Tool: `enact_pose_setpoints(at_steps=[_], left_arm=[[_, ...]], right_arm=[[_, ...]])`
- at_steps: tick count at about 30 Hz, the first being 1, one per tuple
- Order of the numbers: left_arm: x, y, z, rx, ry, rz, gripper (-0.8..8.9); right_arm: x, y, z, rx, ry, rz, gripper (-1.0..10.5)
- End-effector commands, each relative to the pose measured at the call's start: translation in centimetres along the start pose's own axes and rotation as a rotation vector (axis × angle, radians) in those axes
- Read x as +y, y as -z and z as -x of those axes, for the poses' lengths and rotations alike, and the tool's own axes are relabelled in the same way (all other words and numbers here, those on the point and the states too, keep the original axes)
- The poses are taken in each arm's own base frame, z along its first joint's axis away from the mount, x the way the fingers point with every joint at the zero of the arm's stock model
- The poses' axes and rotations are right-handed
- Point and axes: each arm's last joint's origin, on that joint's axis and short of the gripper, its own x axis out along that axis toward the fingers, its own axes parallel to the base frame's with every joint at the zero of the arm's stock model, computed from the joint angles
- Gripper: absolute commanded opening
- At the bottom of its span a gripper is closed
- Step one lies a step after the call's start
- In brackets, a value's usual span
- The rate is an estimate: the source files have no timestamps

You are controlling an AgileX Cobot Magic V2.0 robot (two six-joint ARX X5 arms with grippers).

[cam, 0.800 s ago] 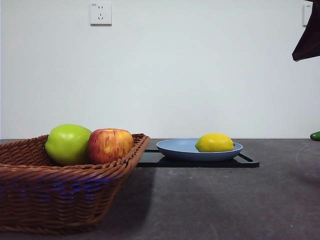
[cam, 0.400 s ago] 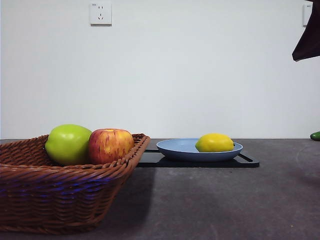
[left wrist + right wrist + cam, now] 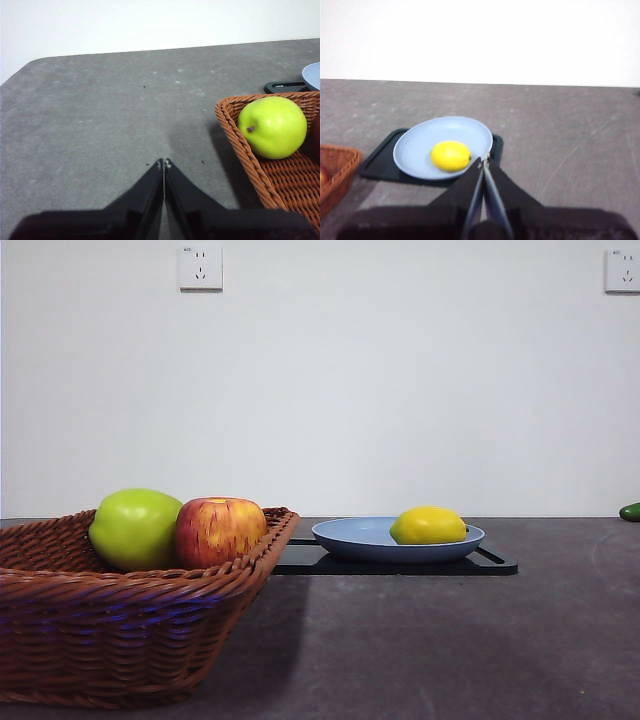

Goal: Take the lemon from the basket,put the lemon in the plate,hand out the plate

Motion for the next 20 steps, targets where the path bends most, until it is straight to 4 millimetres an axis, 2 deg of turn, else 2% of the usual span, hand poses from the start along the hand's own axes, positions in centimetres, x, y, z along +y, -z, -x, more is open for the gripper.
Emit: enact_pose_setpoints(at_steps=[1,7,12,15,20], left_arm=[[0.0,0.1,0.0,0.001,0.001,0.007,0.08],[0.0,0.1,0.0,0.001,0.001,0.007,0.08],[0.0,0.1,0.0,0.001,0.002,0.007,0.08],[0.0,0.1,0.0,0.001,0.001,0.007,0.08],[0.0,0.1,0.0,0.001,0.002,0.007,0.08]], right_arm=[[-0.9,1.4,0.3,-0.023,-0.016,-0.001,0.0],[-2.2,4.7,-0.2,-0.067,-0.002,-0.013,0.0],[-2.4,7.0,-0.6,-0.038,0.027,-0.017,0.0],[-2.4,7.9,-0.7,-0.027,0.026,-0.018,0.0],[-2.4,8.1,-0.6,-0.006,0.026,-0.021,0.0]])
